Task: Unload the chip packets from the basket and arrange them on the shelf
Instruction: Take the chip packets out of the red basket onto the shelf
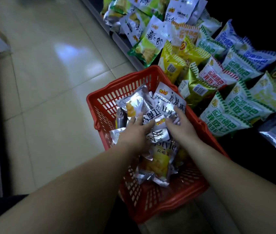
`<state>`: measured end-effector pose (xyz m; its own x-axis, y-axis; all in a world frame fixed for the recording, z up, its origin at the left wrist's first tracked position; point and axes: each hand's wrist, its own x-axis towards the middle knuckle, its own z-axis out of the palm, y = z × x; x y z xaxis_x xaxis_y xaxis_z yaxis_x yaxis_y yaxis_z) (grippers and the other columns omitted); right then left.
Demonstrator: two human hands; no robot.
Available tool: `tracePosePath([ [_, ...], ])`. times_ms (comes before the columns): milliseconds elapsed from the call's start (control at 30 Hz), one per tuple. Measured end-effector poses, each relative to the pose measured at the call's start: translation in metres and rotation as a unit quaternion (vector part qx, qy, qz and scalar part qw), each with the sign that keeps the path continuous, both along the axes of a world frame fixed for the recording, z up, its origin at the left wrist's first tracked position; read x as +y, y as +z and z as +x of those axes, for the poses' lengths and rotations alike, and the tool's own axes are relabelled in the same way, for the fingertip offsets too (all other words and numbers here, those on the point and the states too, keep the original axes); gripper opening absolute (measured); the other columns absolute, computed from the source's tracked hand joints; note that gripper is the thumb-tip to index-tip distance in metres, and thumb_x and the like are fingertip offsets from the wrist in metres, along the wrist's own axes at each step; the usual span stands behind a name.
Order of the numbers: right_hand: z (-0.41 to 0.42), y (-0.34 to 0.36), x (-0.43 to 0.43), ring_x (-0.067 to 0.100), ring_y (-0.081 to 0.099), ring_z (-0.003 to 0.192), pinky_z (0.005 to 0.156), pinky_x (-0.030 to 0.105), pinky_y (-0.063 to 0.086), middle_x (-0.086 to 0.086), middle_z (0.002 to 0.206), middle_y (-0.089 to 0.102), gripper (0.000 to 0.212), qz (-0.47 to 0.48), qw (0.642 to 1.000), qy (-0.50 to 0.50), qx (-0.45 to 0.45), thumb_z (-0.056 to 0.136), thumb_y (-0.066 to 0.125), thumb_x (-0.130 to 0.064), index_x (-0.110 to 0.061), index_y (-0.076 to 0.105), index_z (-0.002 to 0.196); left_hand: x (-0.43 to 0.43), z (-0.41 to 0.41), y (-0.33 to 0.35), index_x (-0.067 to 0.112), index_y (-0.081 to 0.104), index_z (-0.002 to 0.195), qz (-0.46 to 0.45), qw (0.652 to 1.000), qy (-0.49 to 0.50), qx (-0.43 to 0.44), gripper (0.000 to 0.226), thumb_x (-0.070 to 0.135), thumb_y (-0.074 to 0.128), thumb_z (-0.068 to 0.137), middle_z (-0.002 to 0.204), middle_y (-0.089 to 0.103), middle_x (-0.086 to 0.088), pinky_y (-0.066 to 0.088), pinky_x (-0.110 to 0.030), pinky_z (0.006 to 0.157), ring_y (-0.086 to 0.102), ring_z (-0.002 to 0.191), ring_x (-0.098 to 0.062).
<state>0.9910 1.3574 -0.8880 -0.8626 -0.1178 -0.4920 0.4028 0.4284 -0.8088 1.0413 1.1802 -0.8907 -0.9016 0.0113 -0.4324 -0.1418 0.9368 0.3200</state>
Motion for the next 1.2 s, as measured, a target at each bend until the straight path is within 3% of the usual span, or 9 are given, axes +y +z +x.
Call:
tracePosePath([
  [100, -0.010, -0.002, 0.006, 0.024, 0.066, 0.094, 0.071, 0.033, 0.049, 0.001, 0.142, 0.054, 0.052, 0.001, 1.000, -0.027, -0.003, 0.103, 0.051, -0.035, -0.047, 0.036, 0.152, -0.013, 0.002, 0.006, 0.047, 0.034, 0.154, 0.091, 0.988, 0.119, 0.025, 0.071, 0.027, 0.062, 0.091, 0.171, 0.011, 0.004, 0.028, -0.049, 0.122, 0.014, 0.156, -0.027],
  [167, -0.010, -0.006, 0.009, 0.017, 0.058, 0.063, 0.049, 0.025, 0.043, 0.008, 0.137, 0.058, 0.069, 0.030, 0.999, 0.021, -0.013, 0.098, 0.053, -0.019, -0.049, 0.028, 0.155, -0.014, 0.003, 0.012, 0.043, 0.038, 0.153, 0.112, 0.980, 0.161, 0.046, 0.066, 0.027, 0.057, 0.092, 0.168, 0.022, 0.003, 0.030, -0.045, 0.122, 0.027, 0.152, -0.027],
  [233, -0.006, -0.009, 0.010, 0.015, 0.062, 0.076, 0.051, 0.025, 0.048, 0.007, 0.153, 0.044, 0.078, 0.069, 0.994, 0.087, -0.001, 0.097, 0.059, -0.023, -0.050, 0.019, 0.157, -0.009, 0.003, 0.018, 0.042, 0.037, 0.153, 0.097, 0.981, 0.158, 0.058, 0.064, 0.033, 0.056, 0.093, 0.162, 0.037, 0.004, 0.038, -0.044, 0.117, 0.041, 0.145, -0.025],
  [300, -0.004, -0.011, 0.009, 0.021, 0.061, 0.110, 0.076, 0.033, 0.055, 0.002, 0.159, 0.036, 0.084, 0.099, 0.989, 0.107, 0.028, 0.093, 0.070, -0.038, -0.048, 0.019, 0.158, -0.002, 0.002, 0.025, 0.041, 0.033, 0.153, 0.092, 0.979, 0.168, 0.065, 0.065, 0.037, 0.059, 0.093, 0.148, 0.055, 0.002, 0.048, -0.046, 0.107, 0.056, 0.129, -0.024],
  [433, -0.006, -0.007, 0.006, 0.027, 0.057, 0.125, 0.100, 0.042, 0.050, 0.004, 0.143, 0.052, 0.104, 0.137, 0.977, 0.152, 0.061, 0.073, 0.077, -0.066, -0.047, 0.020, 0.158, 0.001, 0.001, 0.028, 0.038, 0.032, 0.153, 0.095, 0.975, 0.192, 0.059, 0.069, 0.036, 0.064, 0.091, 0.139, 0.061, -0.001, 0.053, -0.047, 0.100, 0.063, 0.117, -0.025],
  [633, -0.012, 0.002, -0.003, 0.029, 0.056, 0.110, 0.087, 0.037, 0.049, 0.002, 0.137, 0.043, 0.076, 0.069, 0.987, 0.134, 0.054, 0.090, 0.067, -0.032, -0.066, 0.024, 0.144, -0.010, 0.010, 0.024, 0.057, 0.023, 0.151, 0.157, 0.980, 0.124, 0.002, 0.081, 0.067, 0.057, 0.078, 0.164, 0.033, 0.002, 0.046, -0.052, 0.111, 0.047, 0.141, -0.025],
  [733, -0.017, -0.002, -0.009, 0.035, 0.057, 0.112, 0.085, 0.033, 0.050, 0.006, 0.142, 0.036, 0.075, 0.069, 0.988, 0.137, 0.023, 0.085, 0.061, -0.016, -0.064, 0.039, 0.139, -0.008, 0.012, 0.024, 0.053, 0.019, 0.155, 0.132, 0.988, 0.085, 0.000, 0.069, 0.056, 0.052, 0.094, 0.170, 0.015, -0.001, 0.029, -0.048, 0.122, 0.027, 0.153, -0.028],
  [933, -0.022, -0.005, -0.015, 0.000, 0.058, 0.088, 0.079, 0.029, 0.051, -0.021, 0.102, 0.062, 0.037, 0.023, 0.994, 0.089, 0.064, 0.086, 0.080, -0.034, -0.051, 0.058, 0.111, -0.010, 0.008, 0.027, 0.039, 0.042, 0.150, 0.111, 0.988, 0.077, 0.076, 0.046, 0.036, 0.041, 0.104, 0.140, 0.054, 0.002, 0.046, -0.040, 0.105, 0.054, 0.126, -0.027],
  [1200, -0.003, 0.044, 0.005, 0.019, 0.067, 0.079, 0.069, 0.032, 0.055, -0.008, 0.092, 0.067, 0.021, 0.125, 0.979, 0.046, 0.155, 0.093, 0.072, -0.027, -0.038, 0.074, 0.111, -0.015, 0.015, 0.087, 0.043, 0.058, 0.135, 0.134, 0.977, 0.110, 0.127, 0.034, 0.029, 0.045, 0.107, 0.128, 0.069, 0.000, 0.052, -0.035, 0.096, 0.064, 0.115, -0.024],
])
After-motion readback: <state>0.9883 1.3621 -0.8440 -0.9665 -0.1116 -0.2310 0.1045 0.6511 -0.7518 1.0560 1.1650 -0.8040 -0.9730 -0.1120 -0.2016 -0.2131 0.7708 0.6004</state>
